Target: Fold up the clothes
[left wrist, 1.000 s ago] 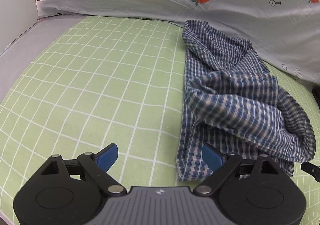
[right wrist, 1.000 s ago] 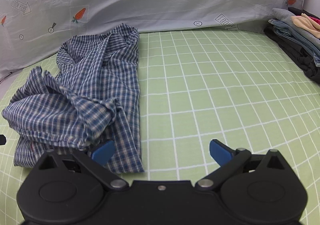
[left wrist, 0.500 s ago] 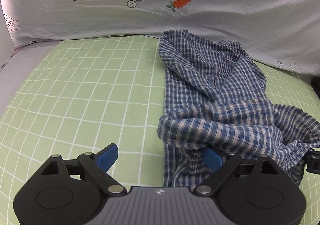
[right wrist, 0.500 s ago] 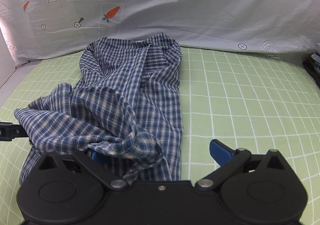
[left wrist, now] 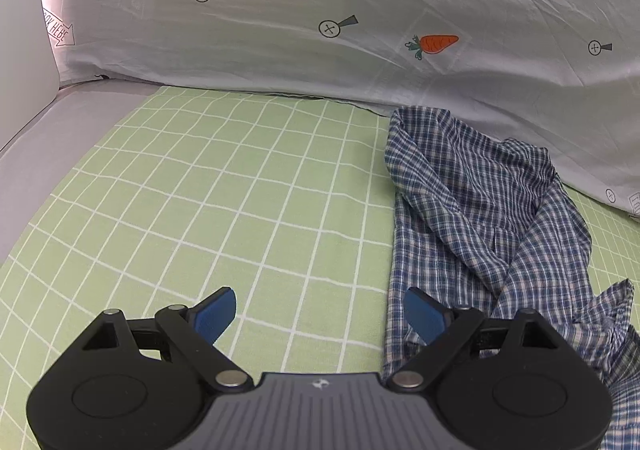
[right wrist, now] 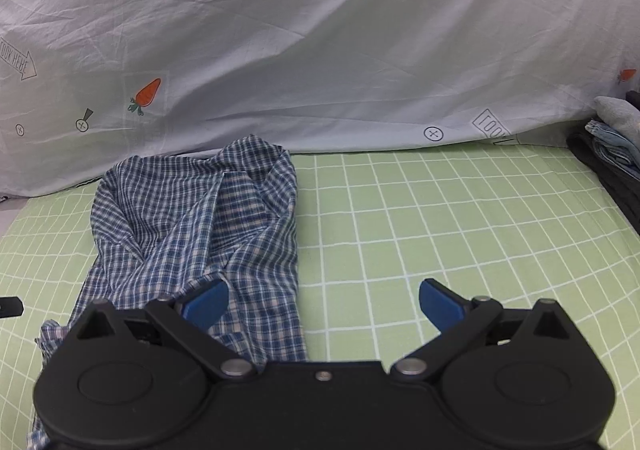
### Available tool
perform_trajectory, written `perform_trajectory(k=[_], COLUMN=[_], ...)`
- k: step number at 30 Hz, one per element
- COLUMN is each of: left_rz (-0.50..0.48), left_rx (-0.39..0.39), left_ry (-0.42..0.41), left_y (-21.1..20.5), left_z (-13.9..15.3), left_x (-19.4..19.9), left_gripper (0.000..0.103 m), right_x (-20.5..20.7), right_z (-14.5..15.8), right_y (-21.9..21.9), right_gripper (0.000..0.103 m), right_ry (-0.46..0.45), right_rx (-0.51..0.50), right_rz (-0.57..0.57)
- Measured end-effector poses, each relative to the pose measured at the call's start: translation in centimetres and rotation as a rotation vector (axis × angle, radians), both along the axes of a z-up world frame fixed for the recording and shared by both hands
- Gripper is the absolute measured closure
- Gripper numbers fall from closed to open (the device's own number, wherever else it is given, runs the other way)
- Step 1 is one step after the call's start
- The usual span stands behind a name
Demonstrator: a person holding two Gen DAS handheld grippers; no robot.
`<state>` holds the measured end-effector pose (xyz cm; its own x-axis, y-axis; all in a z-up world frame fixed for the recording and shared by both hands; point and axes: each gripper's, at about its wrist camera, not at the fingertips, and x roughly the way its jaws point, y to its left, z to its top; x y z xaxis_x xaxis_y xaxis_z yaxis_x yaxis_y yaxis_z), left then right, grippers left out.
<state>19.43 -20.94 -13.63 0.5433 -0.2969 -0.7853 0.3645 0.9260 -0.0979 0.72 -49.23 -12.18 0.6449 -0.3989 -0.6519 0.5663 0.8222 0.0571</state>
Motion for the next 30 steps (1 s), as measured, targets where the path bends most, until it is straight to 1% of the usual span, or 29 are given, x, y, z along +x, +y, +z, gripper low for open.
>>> perform_trajectory(k=[3,7,9,11,13,15,17,21,24,27,30], left_rz=[-0.023,-0.052,-0.07,-0.107,-0.156,-0.207,-0.232,-0.244,-0.23,-0.224,-0.251], left_rx=[0.026,0.048,0.053,0.056,0.06,0.075,0.092,0.095,0.078,0.044,0.005], left_ry=[0.036,0.104,0.131,0.149,0.151,0.144,0.13,0.112,0.104,0.1,0.121], left_y=[1.1,2.2,2.2,1.8,1.1,0.2,-0.5,-0.5,-0.1,0.2,0.0], left_z=[-0.8,-2.2,-2.8,-3.3,-3.4,-3.4,-3.4,-2.9,-2.2,-1.4,-1.4], left_x=[-2.0,-4.6,-5.6,-6.2,-6.5,-6.8,-6.9,-6.7,-6.4,-6.1,-5.9], left_gripper=[0.012,0.012,0.012,0.012,0.012,0.012,0.012,0.012,0.012,0.011,0.009], right_x=[-2.6,-5.2,-5.5,-4.9,-3.5,-1.8,0.0,3.8,5.9,6.3,5.7], right_z=[-0.5,-2.3,-3.2,-3.6,-3.7,-3.6,-3.5,-3.3,-3.5,-3.4,-3.5], right_y=[0.7,2.1,3.1,4.4,5.8,6.9,7.4,6.3,5.2,4.1,3.0], right_gripper=[0.0,0.0,0.0,0.0,0.0,0.0,0.0,0.0,0.0,0.0,0.0], right_ry=[0.027,0.096,0.117,0.119,0.119,0.118,0.116,0.097,0.1,0.088,0.079], right_rx=[0.0,0.045,0.071,0.077,0.066,0.036,0.004,-0.004,-0.008,0.0,0.02], right_rz=[-0.026,-0.007,0.028,0.089,0.187,0.264,0.301,0.282,0.246,0.194,0.149])
